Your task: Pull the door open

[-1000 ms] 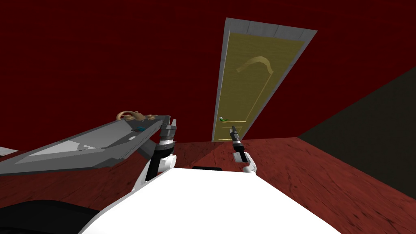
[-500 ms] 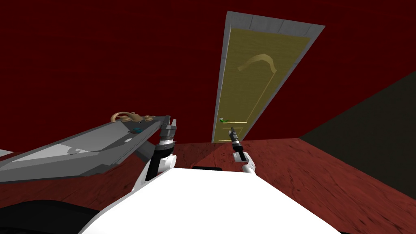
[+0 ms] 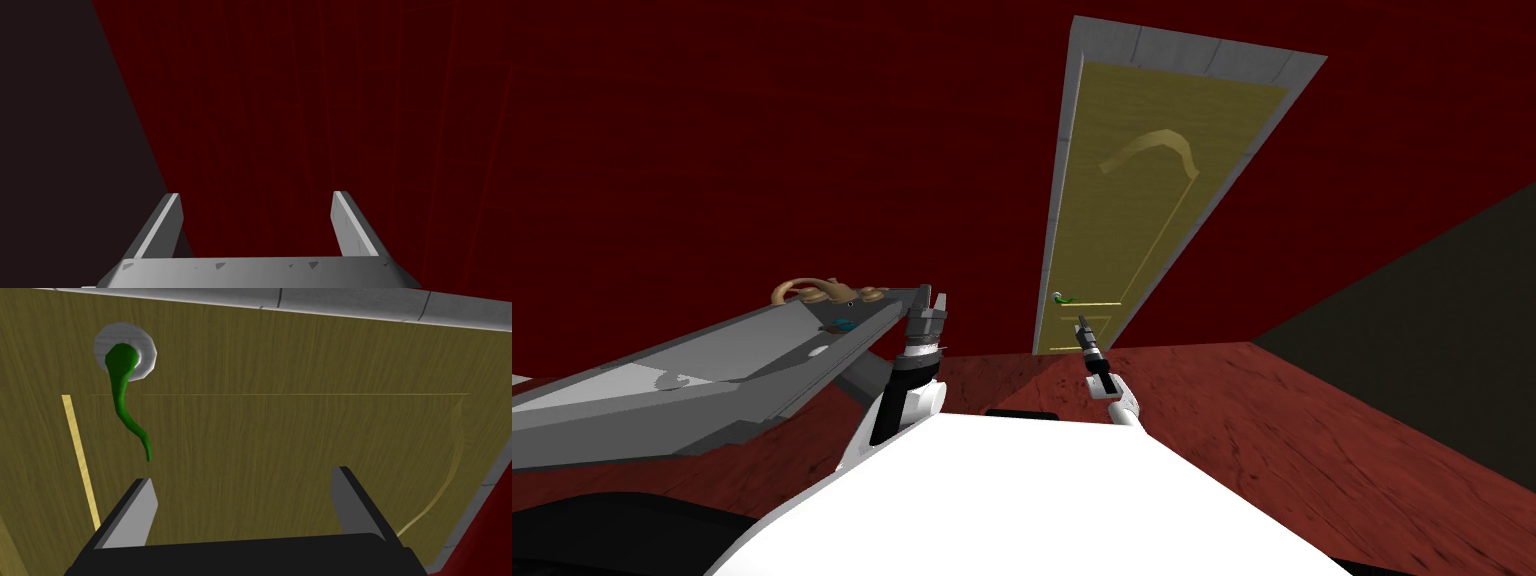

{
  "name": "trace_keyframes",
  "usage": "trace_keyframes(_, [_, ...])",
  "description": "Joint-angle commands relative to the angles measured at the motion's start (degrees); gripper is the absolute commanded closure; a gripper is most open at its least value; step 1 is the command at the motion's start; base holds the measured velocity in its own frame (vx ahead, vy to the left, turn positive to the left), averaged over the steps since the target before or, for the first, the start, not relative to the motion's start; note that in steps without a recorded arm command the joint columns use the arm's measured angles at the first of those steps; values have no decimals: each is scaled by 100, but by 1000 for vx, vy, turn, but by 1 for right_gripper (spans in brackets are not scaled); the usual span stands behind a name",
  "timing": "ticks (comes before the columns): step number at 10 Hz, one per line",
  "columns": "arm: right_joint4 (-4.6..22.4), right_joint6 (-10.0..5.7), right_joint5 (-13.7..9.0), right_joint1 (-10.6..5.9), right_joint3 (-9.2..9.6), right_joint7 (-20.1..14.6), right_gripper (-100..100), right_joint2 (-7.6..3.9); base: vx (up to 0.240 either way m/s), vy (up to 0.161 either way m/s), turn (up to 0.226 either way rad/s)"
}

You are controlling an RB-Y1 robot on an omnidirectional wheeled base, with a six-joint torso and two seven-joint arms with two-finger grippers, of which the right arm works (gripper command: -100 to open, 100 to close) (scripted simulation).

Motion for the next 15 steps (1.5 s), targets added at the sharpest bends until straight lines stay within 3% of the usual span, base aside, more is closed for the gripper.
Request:
trace_keyframes(1, [286, -18, 47, -117, -9, -52, -100, -19, 94, -10, 2])
trace_keyframes(4, [548, -36, 71, -202, -19, -88, -100, -45, 58, -5, 0])
trace_keyframes(11, [1646, -130, 196, -649, -70, -279, -100, -180, 71, -4, 0])
trace_keyframes(12, [1646, -130, 196, -649, -70, -279, -100, -180, 68, -8, -1])
trace_keyframes(15, [2065, -166, 244, -819, -89, -352, -100, -230, 70, -3, 0])
